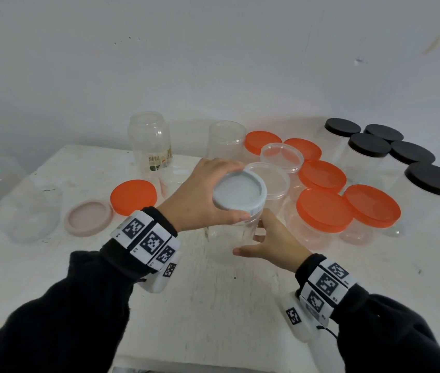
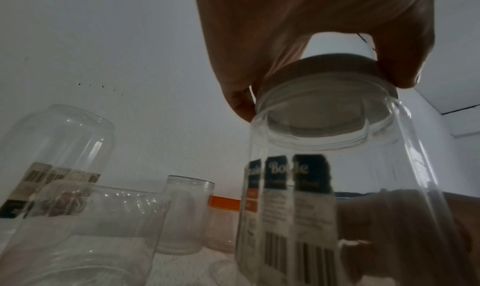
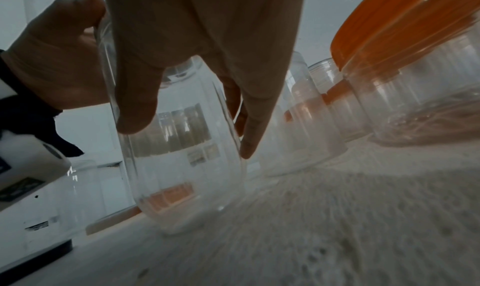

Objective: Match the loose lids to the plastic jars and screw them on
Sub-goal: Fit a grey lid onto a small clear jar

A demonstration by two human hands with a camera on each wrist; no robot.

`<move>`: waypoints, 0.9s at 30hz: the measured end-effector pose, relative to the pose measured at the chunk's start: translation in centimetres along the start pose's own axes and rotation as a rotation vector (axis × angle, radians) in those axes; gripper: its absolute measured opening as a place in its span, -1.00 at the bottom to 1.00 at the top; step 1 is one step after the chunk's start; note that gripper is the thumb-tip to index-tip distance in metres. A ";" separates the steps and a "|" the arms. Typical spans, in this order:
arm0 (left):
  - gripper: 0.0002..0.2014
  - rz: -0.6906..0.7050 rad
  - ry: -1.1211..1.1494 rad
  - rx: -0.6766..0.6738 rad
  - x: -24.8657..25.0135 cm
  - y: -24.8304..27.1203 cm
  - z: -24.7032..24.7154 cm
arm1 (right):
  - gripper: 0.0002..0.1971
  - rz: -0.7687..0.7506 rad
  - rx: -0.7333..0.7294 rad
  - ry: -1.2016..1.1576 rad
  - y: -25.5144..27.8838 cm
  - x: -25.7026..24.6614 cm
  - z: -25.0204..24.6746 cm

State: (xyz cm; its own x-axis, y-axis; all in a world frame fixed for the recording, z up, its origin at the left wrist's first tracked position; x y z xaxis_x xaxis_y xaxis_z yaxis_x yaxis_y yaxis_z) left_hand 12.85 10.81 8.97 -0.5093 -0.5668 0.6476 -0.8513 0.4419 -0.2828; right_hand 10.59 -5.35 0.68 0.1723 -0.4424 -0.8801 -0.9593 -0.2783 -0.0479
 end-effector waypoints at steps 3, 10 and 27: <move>-0.11 -0.014 0.021 -0.016 0.0 0.1 0.2 | -0.20 0.006 -0.037 0.026 -0.1 0.0 0.0; 0.27 -0.178 0.347 -0.040 -3.1 1.7 1.3 | 0.19 -0.045 -0.142 0.056 0.3 -3.9 -3.9; -0.06 -0.302 0.582 0.031 -4.3 2.1 4.2 | -0.18 -0.228 -0.536 0.952 -4.1 -14.3 -3.2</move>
State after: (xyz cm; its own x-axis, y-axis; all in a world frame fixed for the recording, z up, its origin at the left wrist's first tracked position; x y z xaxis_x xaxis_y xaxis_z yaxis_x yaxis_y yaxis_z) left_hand 12.72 11.25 2.59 -0.1037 -0.1897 0.9764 -0.9539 0.2969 -0.0436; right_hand 12.79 -0.57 14.99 0.6540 -0.7426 -0.1443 -0.7020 -0.6668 0.2501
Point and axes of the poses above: each hand's wrist, its own y-axis away from the middle knuckle, its own z-axis out of the palm, x = y × z, the point moved 4 cm from there along -y, towards the middle knuckle, and after that the axes turned 7 degrees about -z, right-handed, at the moved point
